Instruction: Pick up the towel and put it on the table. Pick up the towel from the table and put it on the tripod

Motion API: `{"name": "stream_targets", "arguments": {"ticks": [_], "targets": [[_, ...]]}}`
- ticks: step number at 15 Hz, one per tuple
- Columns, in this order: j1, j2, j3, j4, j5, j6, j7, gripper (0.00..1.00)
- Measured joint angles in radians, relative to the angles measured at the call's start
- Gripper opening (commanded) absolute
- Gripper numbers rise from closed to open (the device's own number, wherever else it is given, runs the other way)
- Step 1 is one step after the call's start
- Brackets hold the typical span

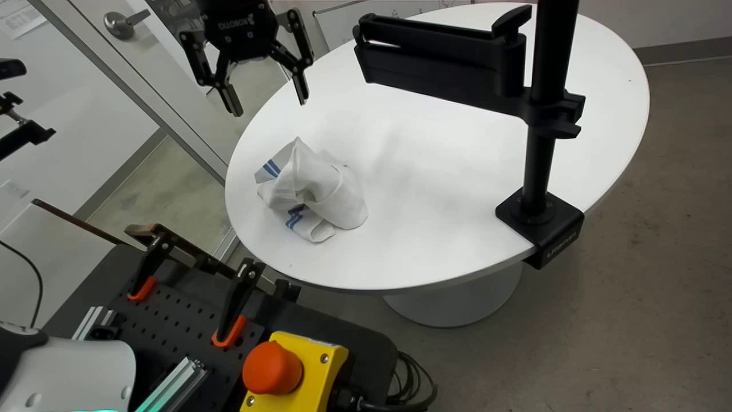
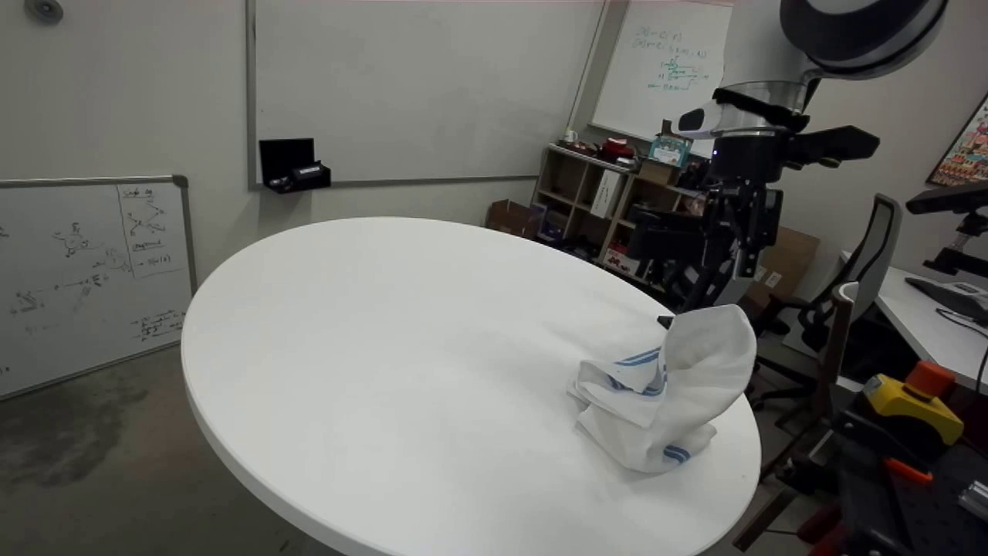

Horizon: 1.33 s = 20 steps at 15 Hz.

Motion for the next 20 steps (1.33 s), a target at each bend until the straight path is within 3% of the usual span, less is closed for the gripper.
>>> {"name": "stream_targets", "arguments": {"ticks": [10, 20], "targets": [[-0.092, -0.104, -0.102, 0.052, -0.05, -0.184, 0.023, 1.0], [-0.075, -0.108, -0.095, 0.0, -0.067, -0.174, 0.039, 1.0]]}}
